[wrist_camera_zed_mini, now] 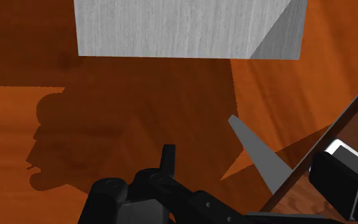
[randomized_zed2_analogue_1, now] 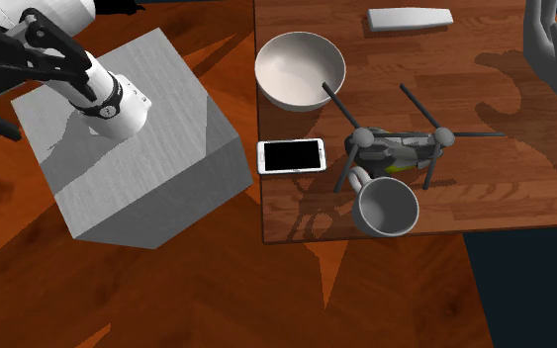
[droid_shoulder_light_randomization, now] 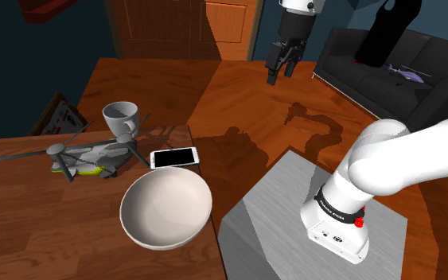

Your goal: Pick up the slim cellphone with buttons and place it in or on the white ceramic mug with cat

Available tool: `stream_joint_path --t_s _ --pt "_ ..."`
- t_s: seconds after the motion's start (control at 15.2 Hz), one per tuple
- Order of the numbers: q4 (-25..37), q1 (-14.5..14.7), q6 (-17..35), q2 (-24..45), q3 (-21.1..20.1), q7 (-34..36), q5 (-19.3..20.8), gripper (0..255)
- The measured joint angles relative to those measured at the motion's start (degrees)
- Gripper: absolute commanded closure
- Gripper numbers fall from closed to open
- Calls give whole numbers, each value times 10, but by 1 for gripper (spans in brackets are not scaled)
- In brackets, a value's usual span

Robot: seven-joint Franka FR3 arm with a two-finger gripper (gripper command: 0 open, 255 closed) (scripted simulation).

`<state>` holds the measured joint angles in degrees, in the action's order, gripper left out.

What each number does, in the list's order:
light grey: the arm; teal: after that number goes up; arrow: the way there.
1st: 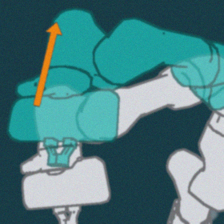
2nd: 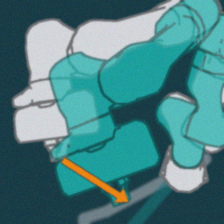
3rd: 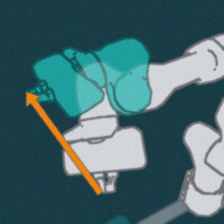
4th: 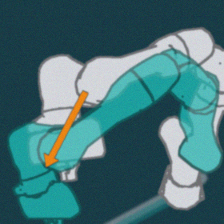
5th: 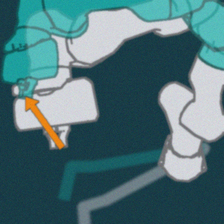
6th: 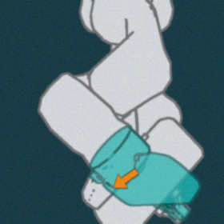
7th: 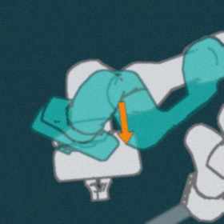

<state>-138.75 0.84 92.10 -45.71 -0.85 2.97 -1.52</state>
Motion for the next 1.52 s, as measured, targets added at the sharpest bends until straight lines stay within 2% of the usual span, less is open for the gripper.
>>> stream_joint_path --t_s 0.13,0.33,0.66,0.92,1.06,1.25,1.39,1.52 --pt "-11 0 12 -1 11 -6 -7 0" --pt "-77 2 71 -17 59 -32 -56 0" --pt "-184 22 190 -10 155 -106 -162 0" --pt "-252 72 287 28 240 -198 -278 0" --pt "-275 118 331 59 293 -264 -354 0" --pt "-280 221 367 135 397 -402 -498 0" --pt "-283 300 356 187 468 -505 -610 0" --pt "-263 391 295 272 543 -610 -732 0"
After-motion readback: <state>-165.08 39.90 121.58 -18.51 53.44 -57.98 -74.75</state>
